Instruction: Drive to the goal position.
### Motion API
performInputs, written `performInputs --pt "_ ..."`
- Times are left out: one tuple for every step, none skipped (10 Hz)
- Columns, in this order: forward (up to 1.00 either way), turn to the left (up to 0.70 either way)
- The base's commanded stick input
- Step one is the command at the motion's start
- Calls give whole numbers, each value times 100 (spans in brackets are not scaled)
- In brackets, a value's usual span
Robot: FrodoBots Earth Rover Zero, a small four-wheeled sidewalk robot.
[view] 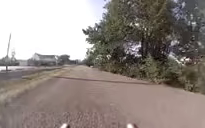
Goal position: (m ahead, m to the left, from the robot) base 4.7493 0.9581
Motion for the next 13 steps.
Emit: performInputs --pt "70 0" --pt "70 0" --pt "70 0" --pt "70 0" --pt "70 0" --pt "70 14" --pt "70 32" --pt "70 35" --pt "70 35" --pt "70 35" --pt "70 35" --pt "70 35" --pt "70 15"
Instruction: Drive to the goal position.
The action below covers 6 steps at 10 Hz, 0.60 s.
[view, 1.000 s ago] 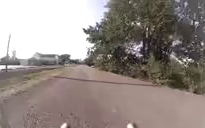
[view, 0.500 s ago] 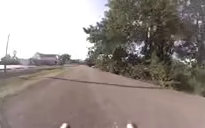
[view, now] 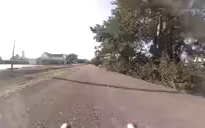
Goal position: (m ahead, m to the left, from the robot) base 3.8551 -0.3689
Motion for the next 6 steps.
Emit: performInputs --pt "70 0" --pt "70 0" --pt "70 0" --pt "70 0" --pt "70 0" --pt "70 0"
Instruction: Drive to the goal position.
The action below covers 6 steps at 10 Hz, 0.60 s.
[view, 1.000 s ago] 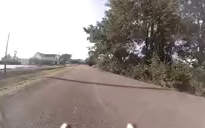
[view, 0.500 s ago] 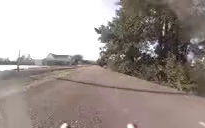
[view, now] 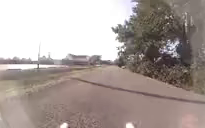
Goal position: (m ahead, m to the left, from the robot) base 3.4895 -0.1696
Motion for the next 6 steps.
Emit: performInputs --pt "70 0" --pt "70 0" --pt "70 0" --pt "70 0" --pt "70 0" --pt "70 0"
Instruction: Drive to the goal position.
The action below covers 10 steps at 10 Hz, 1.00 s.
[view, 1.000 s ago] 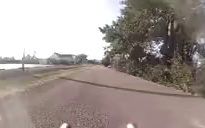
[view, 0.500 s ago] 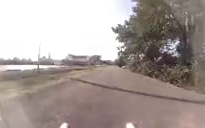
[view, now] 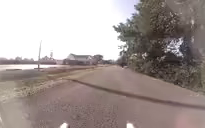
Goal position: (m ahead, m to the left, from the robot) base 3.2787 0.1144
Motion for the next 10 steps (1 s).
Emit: performInputs --pt "70 -18" --pt "70 -35" --pt "70 -35" --pt "70 -35" --pt "70 -35" --pt "70 -35" --pt "70 -35" --pt "70 -21" --pt "70 -2" --pt "70 0"
